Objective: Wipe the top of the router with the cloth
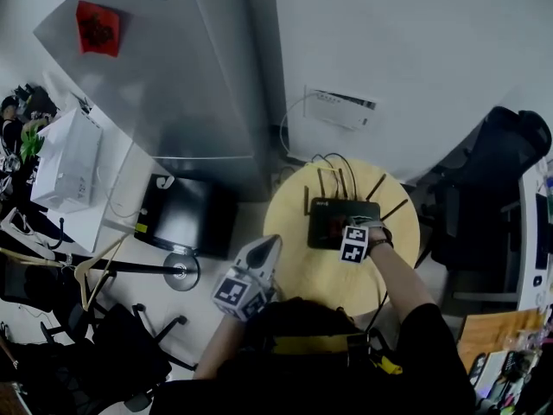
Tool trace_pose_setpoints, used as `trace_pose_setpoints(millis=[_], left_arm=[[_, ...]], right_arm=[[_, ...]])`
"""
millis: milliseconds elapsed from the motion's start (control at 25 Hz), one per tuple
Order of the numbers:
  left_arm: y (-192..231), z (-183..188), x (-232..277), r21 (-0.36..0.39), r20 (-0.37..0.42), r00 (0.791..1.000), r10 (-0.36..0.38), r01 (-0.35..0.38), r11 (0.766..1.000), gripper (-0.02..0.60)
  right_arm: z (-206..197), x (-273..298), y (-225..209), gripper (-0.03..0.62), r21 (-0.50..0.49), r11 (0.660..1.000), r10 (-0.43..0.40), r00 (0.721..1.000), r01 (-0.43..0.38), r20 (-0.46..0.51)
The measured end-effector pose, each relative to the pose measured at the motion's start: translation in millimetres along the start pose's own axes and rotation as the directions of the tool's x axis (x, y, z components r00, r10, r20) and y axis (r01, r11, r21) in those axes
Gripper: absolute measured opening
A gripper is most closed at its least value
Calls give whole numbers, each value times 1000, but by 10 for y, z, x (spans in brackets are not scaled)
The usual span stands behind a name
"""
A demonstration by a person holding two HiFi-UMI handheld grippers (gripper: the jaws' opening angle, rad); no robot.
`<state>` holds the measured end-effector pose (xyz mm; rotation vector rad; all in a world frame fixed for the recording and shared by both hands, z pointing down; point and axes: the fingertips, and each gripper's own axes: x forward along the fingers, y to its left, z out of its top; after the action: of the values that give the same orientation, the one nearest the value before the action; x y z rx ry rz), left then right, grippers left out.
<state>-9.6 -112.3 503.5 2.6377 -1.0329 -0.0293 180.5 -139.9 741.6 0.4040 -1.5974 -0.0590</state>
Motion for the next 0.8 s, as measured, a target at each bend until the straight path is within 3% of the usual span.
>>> trace_pose_setpoints(millis=[280, 800], left_arm=[[-82, 42, 37, -8, 23, 999, -23, 23, 1000, -8], [-283, 22, 252, 30, -8, 990, -144, 144, 989, -8]], right_arm=[[-25, -64, 221, 63, 13, 999, 29, 1000, -29, 4], [-70, -162, 577, 64, 64, 996, 66, 997, -68, 46]])
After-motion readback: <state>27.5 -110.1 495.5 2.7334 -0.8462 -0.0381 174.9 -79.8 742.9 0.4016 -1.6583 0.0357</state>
